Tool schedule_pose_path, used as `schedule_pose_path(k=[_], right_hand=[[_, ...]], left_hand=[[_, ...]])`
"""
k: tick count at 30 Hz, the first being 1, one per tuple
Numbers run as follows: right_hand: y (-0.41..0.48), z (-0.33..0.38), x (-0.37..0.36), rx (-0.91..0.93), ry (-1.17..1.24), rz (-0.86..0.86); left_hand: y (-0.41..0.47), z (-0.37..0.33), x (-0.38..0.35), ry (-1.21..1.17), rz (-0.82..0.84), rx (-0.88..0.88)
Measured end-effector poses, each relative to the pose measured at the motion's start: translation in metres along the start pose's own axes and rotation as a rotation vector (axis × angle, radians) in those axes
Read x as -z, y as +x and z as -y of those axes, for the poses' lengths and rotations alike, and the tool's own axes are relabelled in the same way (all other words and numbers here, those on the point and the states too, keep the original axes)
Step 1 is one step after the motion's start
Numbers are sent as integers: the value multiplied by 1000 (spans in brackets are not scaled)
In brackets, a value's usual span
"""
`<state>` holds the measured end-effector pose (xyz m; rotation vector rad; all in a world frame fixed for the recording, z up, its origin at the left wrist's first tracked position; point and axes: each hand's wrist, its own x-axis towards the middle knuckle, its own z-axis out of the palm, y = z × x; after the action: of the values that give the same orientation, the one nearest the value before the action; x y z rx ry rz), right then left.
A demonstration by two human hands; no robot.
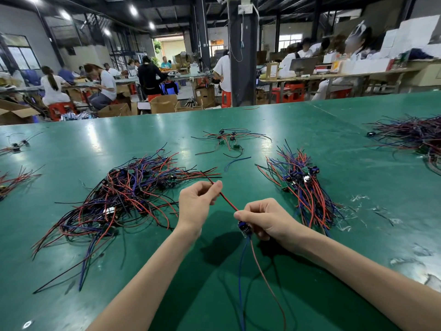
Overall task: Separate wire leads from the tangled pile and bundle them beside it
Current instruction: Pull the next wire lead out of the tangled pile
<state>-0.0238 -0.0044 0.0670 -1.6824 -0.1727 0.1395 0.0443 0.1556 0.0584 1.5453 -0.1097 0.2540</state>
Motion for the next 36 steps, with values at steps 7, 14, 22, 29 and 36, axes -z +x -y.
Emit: schedule_pose_path(k=[7, 14, 22, 29, 36], right_hand=[[-3, -1, -2, 29, -61, 16], [0, 1, 2, 45, -58, -19], [-1, -4, -1, 44, -61, 41], [-1, -2, 1, 43, -76, 32], [-1, -3, 1, 42, -68, 42]], left_hand=[[0, 2, 6, 520, 23, -475], [4, -3, 6, 48, -64, 14], [7, 1, 17, 511, -78, -315], [13, -1, 22, 282, -107, -124], [14, 0, 23, 133, -110, -6]])
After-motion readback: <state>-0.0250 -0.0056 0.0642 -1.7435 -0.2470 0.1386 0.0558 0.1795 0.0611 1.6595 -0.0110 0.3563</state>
